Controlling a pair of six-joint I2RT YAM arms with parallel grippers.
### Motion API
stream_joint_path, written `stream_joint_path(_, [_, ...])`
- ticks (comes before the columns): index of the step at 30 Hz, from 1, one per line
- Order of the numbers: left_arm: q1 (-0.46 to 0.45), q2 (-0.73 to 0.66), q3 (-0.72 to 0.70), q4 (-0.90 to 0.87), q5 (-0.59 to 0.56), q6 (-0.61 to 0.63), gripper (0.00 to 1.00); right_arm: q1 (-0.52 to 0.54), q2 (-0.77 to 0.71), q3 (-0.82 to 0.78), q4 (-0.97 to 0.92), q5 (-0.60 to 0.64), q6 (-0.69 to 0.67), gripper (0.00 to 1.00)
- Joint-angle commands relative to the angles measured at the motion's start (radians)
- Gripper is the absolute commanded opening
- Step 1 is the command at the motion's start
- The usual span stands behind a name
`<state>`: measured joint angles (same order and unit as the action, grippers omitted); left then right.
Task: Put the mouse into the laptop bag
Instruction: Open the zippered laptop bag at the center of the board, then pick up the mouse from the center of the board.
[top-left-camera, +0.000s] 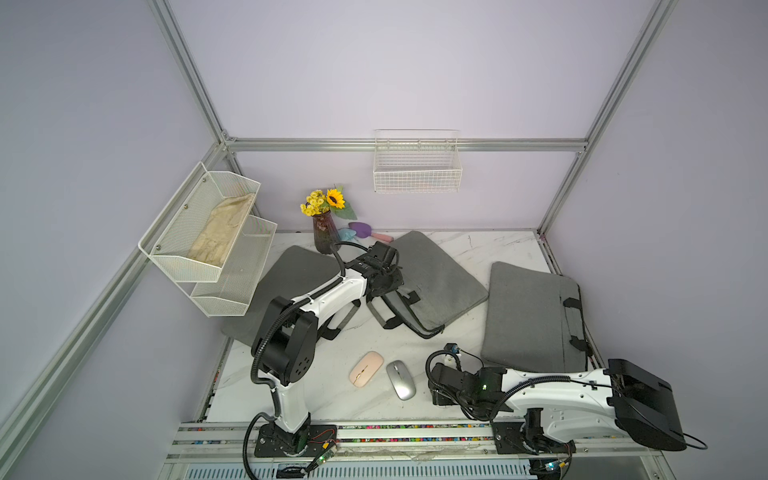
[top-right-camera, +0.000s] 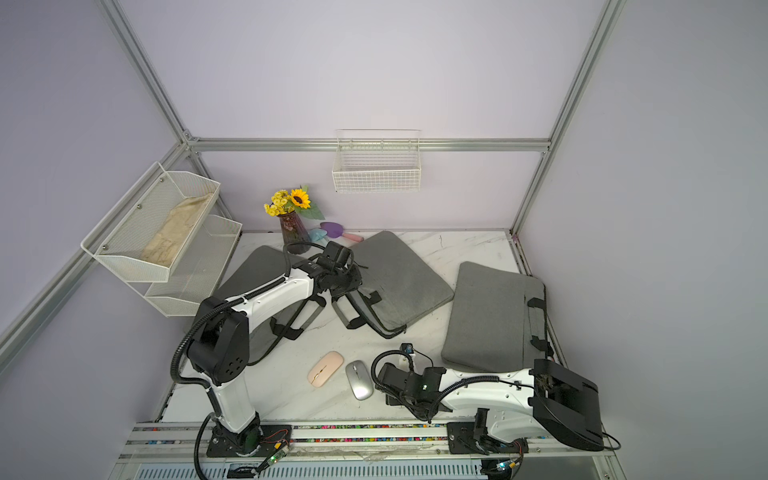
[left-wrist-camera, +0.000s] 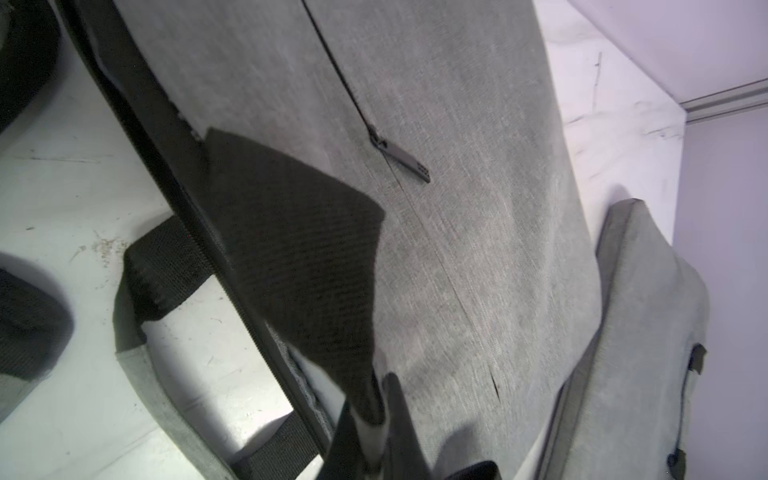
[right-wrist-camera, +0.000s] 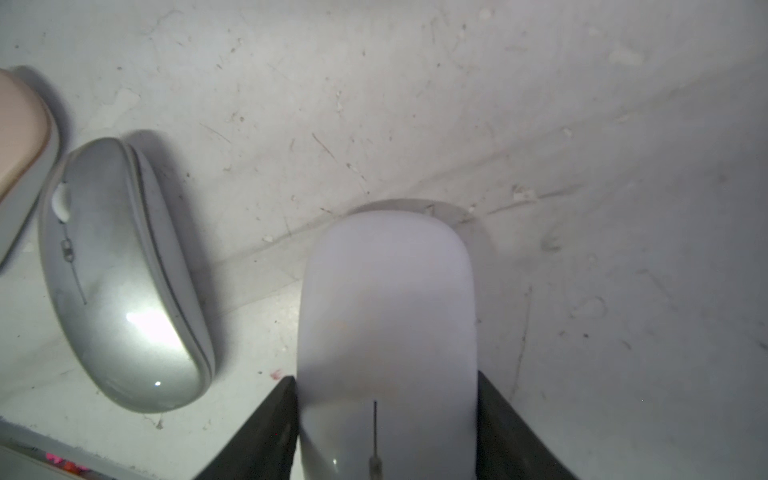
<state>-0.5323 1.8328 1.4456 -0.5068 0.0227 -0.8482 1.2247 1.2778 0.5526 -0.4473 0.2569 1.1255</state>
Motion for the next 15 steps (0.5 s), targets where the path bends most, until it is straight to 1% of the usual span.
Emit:
stream_joint_path(1, [-0.017,-0.076,0.101,-0.008,0.017,0.027,0.00,0.007,0.048,-0.033,0.047,-0.050,0.047,0.62])
stream_joint_path(5, [-0.021,-0.089,0.091,-0.009,0.029,0.026,0.00,0.006,0.070,-0.004,0.053,-0.028,0.042,0.56])
stream_joint_path(9, [-0.023,-0.108,0.101,-0.012,0.044,0.026,0.00,0.005,0.040,0.042,0.056,0.046,0.027,0.55])
stream_joint_path(12, [-0.030,-0.125,0.111,-0.013,0.049,0.030,0.00,-0.013,0.039,0.103,0.070,0.107,-0.017,0.55])
stream_joint_path(15, [-0.034,-0.132,0.120,-0.014,0.059,0.036,0.00,-0.058,0.082,0.172,0.113,0.113,-0.082,0.54])
